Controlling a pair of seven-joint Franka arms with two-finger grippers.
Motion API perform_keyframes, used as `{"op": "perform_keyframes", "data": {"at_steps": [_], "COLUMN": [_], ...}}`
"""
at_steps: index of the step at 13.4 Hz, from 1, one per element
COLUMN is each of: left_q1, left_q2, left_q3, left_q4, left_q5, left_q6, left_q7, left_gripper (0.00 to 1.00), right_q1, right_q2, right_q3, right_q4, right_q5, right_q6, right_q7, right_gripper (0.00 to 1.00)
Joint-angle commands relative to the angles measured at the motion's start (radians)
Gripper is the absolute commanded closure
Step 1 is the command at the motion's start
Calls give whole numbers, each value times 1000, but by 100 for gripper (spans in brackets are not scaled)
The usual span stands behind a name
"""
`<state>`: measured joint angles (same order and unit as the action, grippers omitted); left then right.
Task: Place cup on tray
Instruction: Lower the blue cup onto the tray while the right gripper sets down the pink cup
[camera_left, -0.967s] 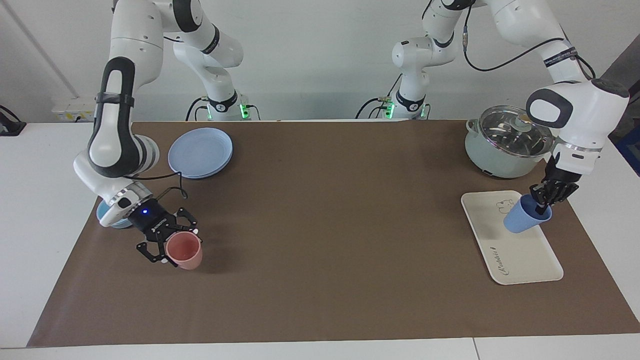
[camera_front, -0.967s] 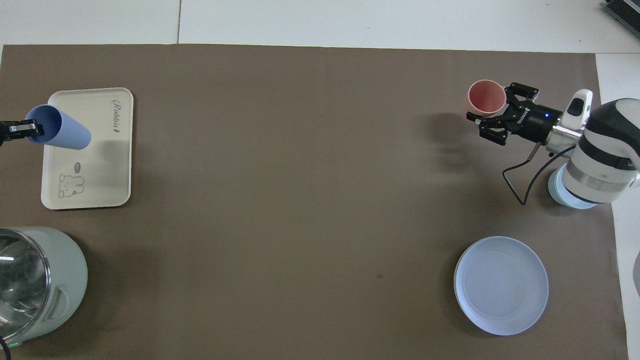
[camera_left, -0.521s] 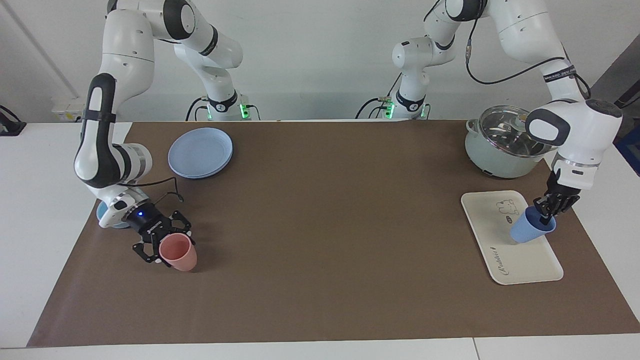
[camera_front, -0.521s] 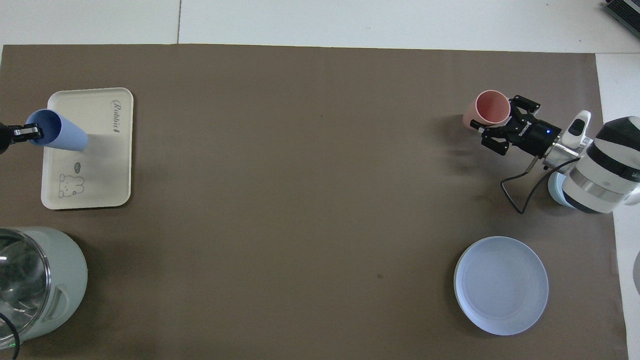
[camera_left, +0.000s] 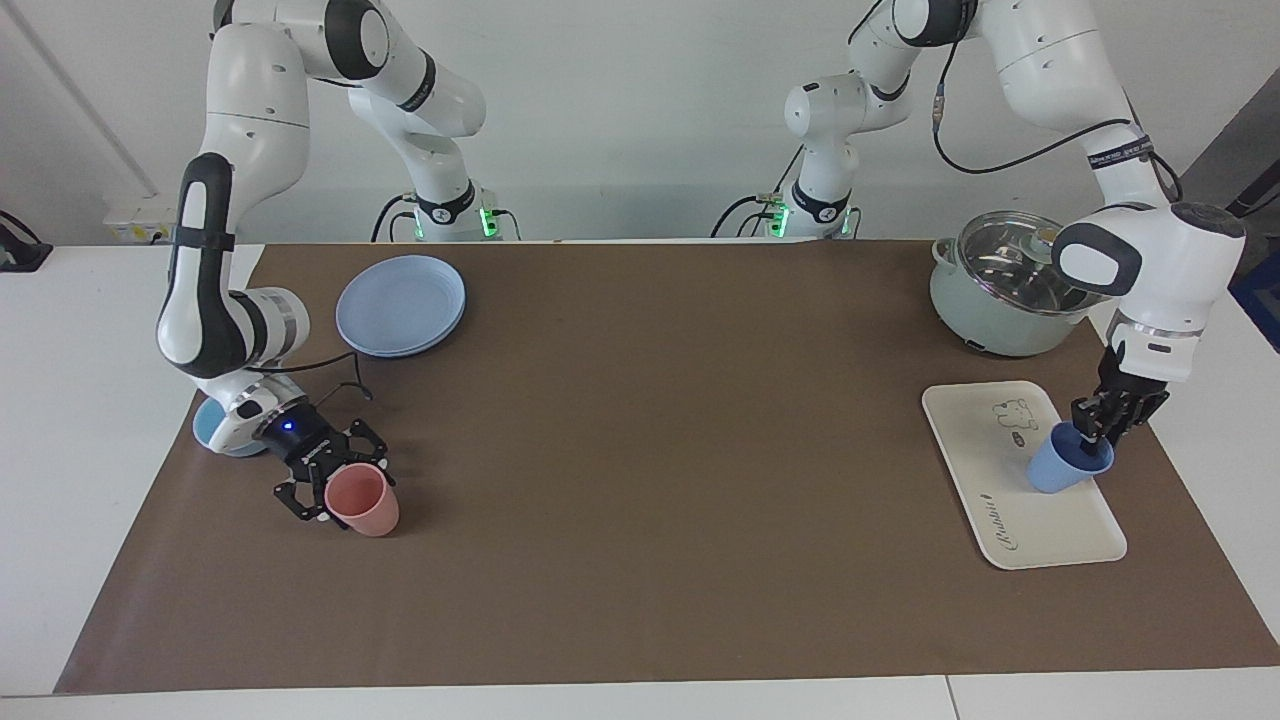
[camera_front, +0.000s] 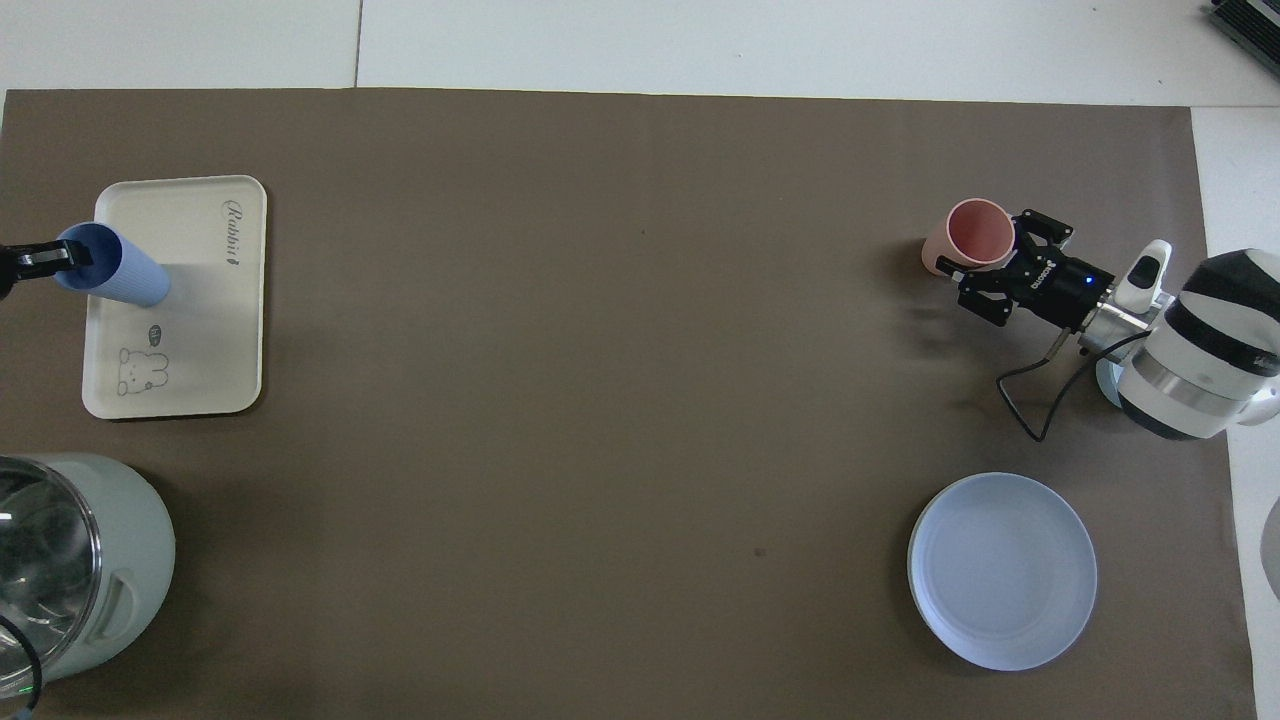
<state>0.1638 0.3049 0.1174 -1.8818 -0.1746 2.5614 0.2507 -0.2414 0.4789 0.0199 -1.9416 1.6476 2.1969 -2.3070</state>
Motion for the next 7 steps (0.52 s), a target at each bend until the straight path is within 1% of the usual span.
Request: {"op": "perform_keyframes", "data": {"at_steps": [1, 2, 4, 5, 6, 7], "left_q1": [6, 0, -10, -35, -61, -96], "left_q2": [17, 17, 19, 26, 28, 28], "left_q3": [-8, -8, -8, -8, -8, -8], "left_q4": [59, 93, 220, 290, 344, 386], "left_q5": [26, 26, 26, 33, 62, 122], "left_q6": [-22, -89, -284, -391, -477, -551], "left_q7": [-5, -8, -19, -48, -91, -132], "left_gripper": [0, 0, 0, 0, 0, 0], "right_q1": [-18, -19, -33, -35, -36, -42], "right_q2": [-25, -26, -28, -32, -34, -36], "right_q3": [11, 11, 12, 12, 12, 12], "right_q4": [-36, -36, -34, -33, -31, -31], "right_q5": [29, 29, 29, 29, 29, 29], "right_q6": [3, -2, -23, -40, -49, -71], "right_q7": [-55, -55, -55, -55, -55, -55], "right_gripper": [2, 0, 0, 0, 0, 0]}}
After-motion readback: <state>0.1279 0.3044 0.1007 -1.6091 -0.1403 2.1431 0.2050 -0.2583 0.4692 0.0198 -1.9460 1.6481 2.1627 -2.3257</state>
